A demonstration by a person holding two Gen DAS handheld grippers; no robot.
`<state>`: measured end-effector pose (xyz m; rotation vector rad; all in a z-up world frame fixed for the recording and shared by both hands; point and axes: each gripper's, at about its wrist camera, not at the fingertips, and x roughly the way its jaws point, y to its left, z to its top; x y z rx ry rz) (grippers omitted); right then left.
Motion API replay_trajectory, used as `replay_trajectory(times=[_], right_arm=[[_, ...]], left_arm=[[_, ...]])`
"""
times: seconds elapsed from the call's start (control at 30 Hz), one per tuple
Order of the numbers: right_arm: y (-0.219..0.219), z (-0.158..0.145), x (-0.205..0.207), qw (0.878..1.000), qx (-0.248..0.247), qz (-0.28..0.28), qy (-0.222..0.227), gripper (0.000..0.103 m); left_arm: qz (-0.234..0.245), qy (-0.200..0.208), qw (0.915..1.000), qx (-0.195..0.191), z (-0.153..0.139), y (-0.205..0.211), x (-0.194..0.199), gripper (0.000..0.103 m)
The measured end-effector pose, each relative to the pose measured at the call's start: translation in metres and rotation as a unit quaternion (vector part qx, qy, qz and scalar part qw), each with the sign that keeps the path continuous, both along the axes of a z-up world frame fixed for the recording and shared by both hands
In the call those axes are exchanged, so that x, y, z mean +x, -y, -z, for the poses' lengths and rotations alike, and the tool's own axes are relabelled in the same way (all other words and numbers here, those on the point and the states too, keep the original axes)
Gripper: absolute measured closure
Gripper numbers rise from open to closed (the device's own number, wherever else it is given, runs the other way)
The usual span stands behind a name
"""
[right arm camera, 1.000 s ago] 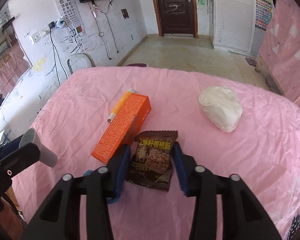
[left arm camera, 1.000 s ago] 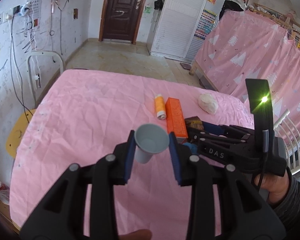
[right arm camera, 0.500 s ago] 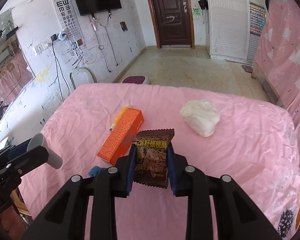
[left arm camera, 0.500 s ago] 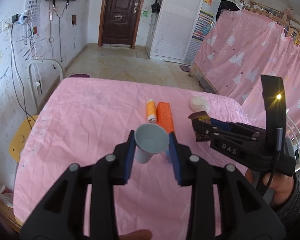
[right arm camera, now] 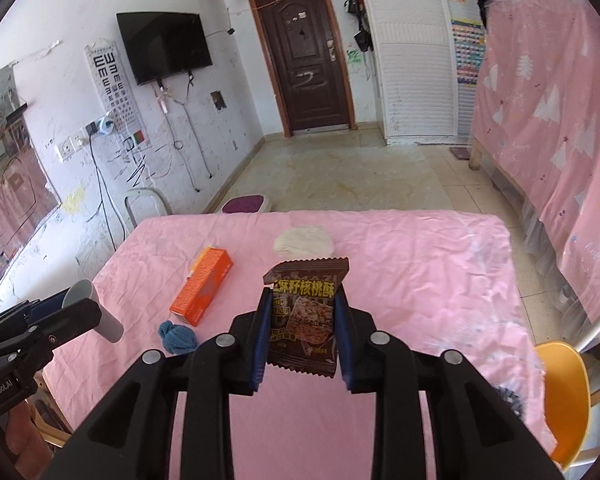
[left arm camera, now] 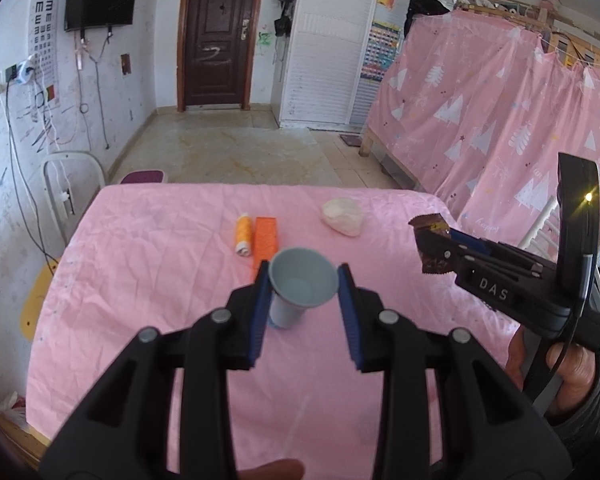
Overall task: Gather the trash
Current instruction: 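Carry the cup and brown packet over the orange bin and open both grippers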
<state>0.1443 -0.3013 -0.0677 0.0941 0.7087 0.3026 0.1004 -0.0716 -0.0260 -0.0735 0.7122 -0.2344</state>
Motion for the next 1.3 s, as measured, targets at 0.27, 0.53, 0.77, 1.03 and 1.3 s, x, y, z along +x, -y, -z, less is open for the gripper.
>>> replay_trajectory(times=[0.27,0.53,0.77,1.03,1.3], right_arm=[[0.063,-0.007,-0.035,0.998,0.023,0.050,0.025,0.085],[0.121,-0.006,-0.056,0.994,0.034,0.095,0.031,0.085],[0.172,0.004,-0.073,0.989,0.039,0.136,0.033,0.085],[0.226,0.027,-0.085,0.982,0.044,0.185,0.010,0.084],[0.255,0.045,-0.090,0.977,0.040,0.210,-0.007,0.084]], left_arm=[[0.040,0.015,0.9988,0.023,-0.013,0.051,-0.014,0.072],[0.079,0.015,0.9962,0.033,-0.014,0.102,-0.017,0.072],[0.119,0.004,0.9923,0.036,-0.013,0.153,-0.007,0.072],[0.176,-0.008,0.9838,0.033,-0.013,0.225,0.013,0.072],[0.221,-0.036,0.9744,0.020,0.003,0.283,0.030,0.072]])
